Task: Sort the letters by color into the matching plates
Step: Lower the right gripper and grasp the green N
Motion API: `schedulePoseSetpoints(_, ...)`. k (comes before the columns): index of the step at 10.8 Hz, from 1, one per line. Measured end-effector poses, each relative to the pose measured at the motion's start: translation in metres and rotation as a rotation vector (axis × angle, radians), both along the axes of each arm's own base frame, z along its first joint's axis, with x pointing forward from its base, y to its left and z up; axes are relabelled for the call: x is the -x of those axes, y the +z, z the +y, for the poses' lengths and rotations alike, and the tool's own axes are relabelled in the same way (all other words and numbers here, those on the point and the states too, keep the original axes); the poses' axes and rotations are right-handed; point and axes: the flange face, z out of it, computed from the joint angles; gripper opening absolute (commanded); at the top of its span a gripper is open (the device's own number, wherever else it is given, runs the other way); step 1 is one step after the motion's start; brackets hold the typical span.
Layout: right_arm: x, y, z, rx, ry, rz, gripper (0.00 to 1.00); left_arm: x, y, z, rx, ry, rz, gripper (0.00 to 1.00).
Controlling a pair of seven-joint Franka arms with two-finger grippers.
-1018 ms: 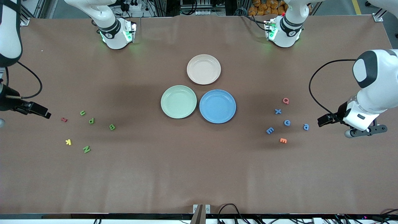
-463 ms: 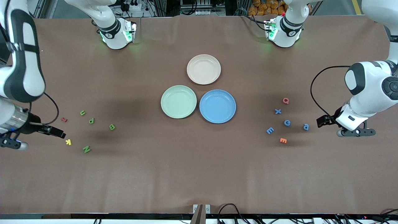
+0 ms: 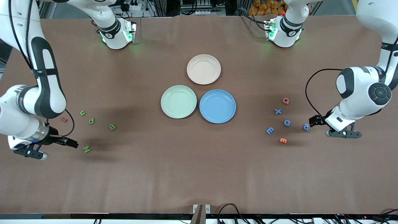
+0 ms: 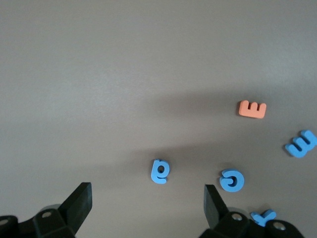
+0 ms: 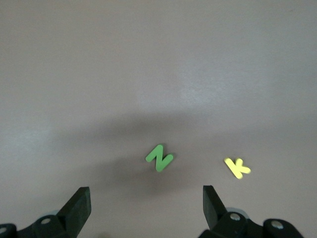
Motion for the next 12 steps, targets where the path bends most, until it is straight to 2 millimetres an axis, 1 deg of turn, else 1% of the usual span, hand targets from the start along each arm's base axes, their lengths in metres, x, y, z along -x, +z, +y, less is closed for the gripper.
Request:
schedulePoseSetpoints(2, -0.005, -0.034, 0.005, 0.008, 0.002, -0.013, 1.00, 0.000, -0.011, 0.001, 0.000, -0.069, -0.011, 1.00)
schedulePoseSetpoints(3, -0.007, -0.049, 0.005, 0.012, 0.001, -0.020, 1.00, 0.002, -0.019, 0.001, 0.002, -0.088, -0.021, 1.00)
schedulePoseSetpoints(4, -0.008, -0.062, 0.004, 0.013, -0.002, -0.029, 1.00, 0.004, -0.030, 0.001, 0.004, -0.096, -0.022, 1.00)
schedulePoseSetpoints(6, -0.007, -0.080, 0.001, 0.010, -0.008, -0.024, 1.00, 0.007, -0.050, 0.000, 0.011, -0.099, -0.012, 1.00)
schedulePoseSetpoints(7, -0.006, -0.085, 0.003, 0.009, 0.004, -0.017, 1.00, 0.008, -0.058, 0.000, 0.014, -0.099, -0.003, 1.00)
schedulePoseSetpoints(8, -0.006, -0.089, 0.009, 0.015, 0.027, -0.011, 1.00, 0.009, -0.065, 0.003, 0.017, -0.094, 0.002, 0.98)
schedulePoseSetpoints(10, -0.007, -0.092, 0.017, 0.022, 0.051, -0.006, 1.00, 0.012, -0.078, 0.012, 0.021, -0.080, 0.018, 0.96)
schedulePoseSetpoints(12, -0.006, -0.096, 0.014, 0.024, 0.047, -0.003, 1.00, 0.013, -0.089, 0.014, 0.023, -0.081, 0.025, 0.93)
